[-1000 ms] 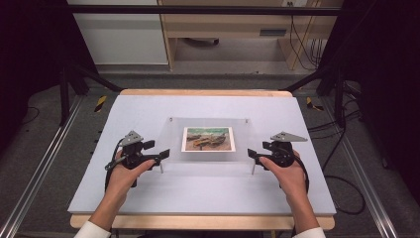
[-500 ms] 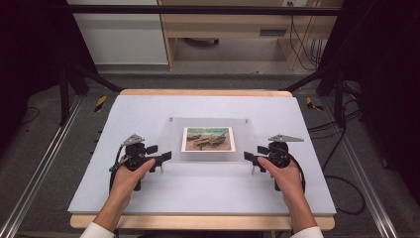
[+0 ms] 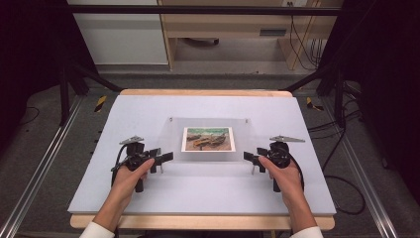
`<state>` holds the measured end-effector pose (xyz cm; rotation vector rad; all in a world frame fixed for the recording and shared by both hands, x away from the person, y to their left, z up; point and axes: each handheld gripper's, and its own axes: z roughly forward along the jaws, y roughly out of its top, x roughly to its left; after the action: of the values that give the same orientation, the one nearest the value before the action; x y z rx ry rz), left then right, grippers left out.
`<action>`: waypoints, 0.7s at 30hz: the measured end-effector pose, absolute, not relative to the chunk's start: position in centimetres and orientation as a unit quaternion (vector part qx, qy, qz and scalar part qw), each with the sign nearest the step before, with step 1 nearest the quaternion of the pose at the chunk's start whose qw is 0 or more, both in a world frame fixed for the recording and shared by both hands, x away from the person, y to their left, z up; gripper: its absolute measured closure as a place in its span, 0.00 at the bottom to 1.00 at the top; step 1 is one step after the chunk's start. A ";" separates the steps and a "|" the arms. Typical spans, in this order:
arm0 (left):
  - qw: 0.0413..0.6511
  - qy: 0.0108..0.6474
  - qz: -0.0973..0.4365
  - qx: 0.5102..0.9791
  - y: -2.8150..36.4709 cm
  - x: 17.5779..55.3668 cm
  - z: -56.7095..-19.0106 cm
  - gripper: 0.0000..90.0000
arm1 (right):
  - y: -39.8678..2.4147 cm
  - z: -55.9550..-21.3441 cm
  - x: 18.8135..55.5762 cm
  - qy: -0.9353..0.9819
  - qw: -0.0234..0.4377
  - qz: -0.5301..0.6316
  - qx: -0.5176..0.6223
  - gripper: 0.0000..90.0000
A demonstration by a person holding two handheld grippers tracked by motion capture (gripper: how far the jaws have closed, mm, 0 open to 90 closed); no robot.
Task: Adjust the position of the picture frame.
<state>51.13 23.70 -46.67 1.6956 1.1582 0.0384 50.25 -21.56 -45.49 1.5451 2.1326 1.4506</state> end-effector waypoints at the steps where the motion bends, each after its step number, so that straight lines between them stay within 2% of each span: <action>1: 0.518 0.483 0.016 0.706 23.7 51.1 -46.7 0.23 | -21.6 -45.5 50.2 0.708 0.067 0.481 0.513 0.31; 6: 0.517 0.483 0.015 0.707 23.8 51.2 -46.7 0.24 | -21.7 -45.5 50.2 0.706 0.064 0.483 0.514 0.32; 19: 0.518 0.481 0.014 0.707 23.8 51.3 -46.8 0.25 | -22.1 -46.3 50.5 0.685 0.006 0.501 0.529 0.31; 21: 0.518 0.480 0.015 0.707 23.9 51.3 -46.8 0.25 | -22.0 -46.3 50.6 0.686 0.009 0.499 0.530 0.31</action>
<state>51.34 23.85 -46.77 1.6971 1.1519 0.0359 50.60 -21.96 -46.26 1.6560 2.1416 1.5582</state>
